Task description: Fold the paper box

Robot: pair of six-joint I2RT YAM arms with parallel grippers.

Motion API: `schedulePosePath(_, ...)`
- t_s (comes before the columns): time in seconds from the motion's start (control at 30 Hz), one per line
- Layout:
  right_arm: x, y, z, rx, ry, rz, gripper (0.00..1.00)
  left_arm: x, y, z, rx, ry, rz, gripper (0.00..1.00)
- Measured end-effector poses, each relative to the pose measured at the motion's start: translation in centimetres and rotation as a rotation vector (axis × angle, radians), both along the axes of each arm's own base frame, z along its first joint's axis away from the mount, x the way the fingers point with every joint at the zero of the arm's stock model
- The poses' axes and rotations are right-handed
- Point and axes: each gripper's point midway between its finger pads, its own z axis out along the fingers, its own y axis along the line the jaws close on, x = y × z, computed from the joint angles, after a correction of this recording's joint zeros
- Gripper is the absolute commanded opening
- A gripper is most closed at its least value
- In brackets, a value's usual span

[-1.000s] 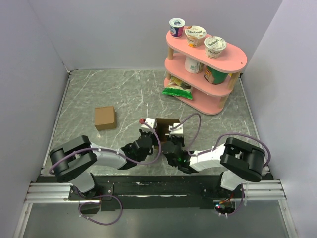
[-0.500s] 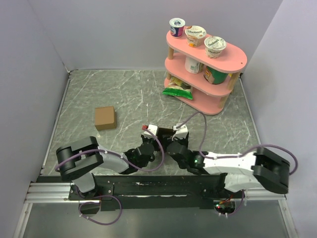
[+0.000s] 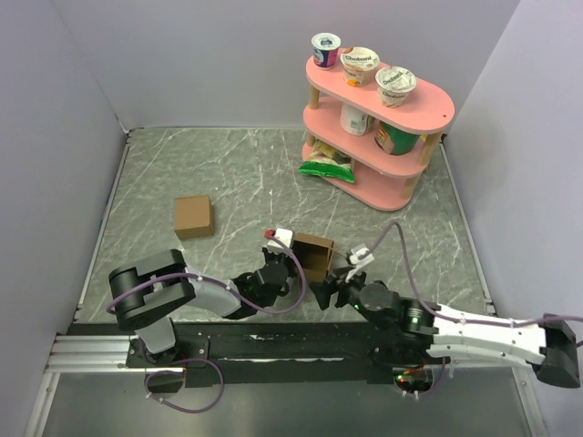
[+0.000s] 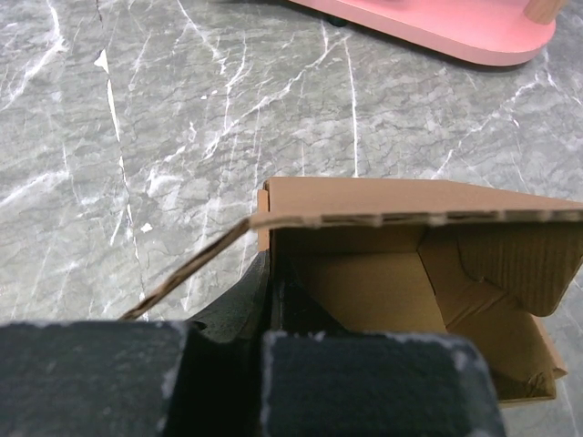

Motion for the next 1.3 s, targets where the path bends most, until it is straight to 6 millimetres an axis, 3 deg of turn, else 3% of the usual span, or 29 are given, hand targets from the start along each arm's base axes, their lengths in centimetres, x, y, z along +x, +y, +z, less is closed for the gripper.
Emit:
schedulePosePath(0.17, -1.2, -1.2, 2.9, 0.087, -0.064, 0.066, 0.84, 0.1, -0.1, 0.0, 0.0, -0.001, 0.004, 0.01)
schedulePosePath(0.3, -0.7, -2.8, 4.8, 0.131, -0.092, 0.008, 0.83, 0.1, -0.1, 0.0, 0.0, -0.004, 0.002, 0.01)
schedulePosePath(0.4, 0.6, -4.0, 6.0, 0.076, -0.063, -0.097, 0.81, 0.1, -0.2, 0.0, -0.001, -0.008, 0.001, 0.01)
schedulePosePath(0.6, 5.8, -4.4, 10.2, 0.097, -0.034, -0.318, 0.79, 0.2, -0.4, -0.1, 0.004, -0.02, -0.003, 0.01)
schedulePosePath(0.8, 7.4, -2.3, 9.1, 0.07, -0.017, -0.317, 0.8, 0.2, -0.4, -0.1, 0.006, -0.021, -0.005, 0.04)
schedulePosePath(0.97, 8.8, -0.7, 7.0, 0.025, 0.03, -0.325, 0.8, -0.1, -0.4, -0.8, 0.032, -0.007, -0.02, 0.25)
schedulePosePath(1.0, 8.8, -0.5, 6.4, 0.017, 0.044, -0.323, 0.8, -0.1, -0.4, -0.9, 0.037, -0.007, -0.022, 0.41)
schedulePosePath(1.17, 8.9, 0.4, 5.7, 0.045, 0.076, -0.326, 0.8, -0.7, -0.4, -1.4, 0.067, 0.017, -0.054, 0.57)
schedulePosePath(1.2, 8.9, 0.3, 5.4, 0.042, 0.082, -0.331, 0.8, -1.0, -0.2, -1.9, 0.089, 0.029, -0.06, 0.64)
schedulePosePath(1.3, 8.7, -0.1, 3.4, 0.012, 0.111, -0.345, 0.8, -1.5, 0.0, -2.2, 0.113, 0.048, -0.074, 0.7)
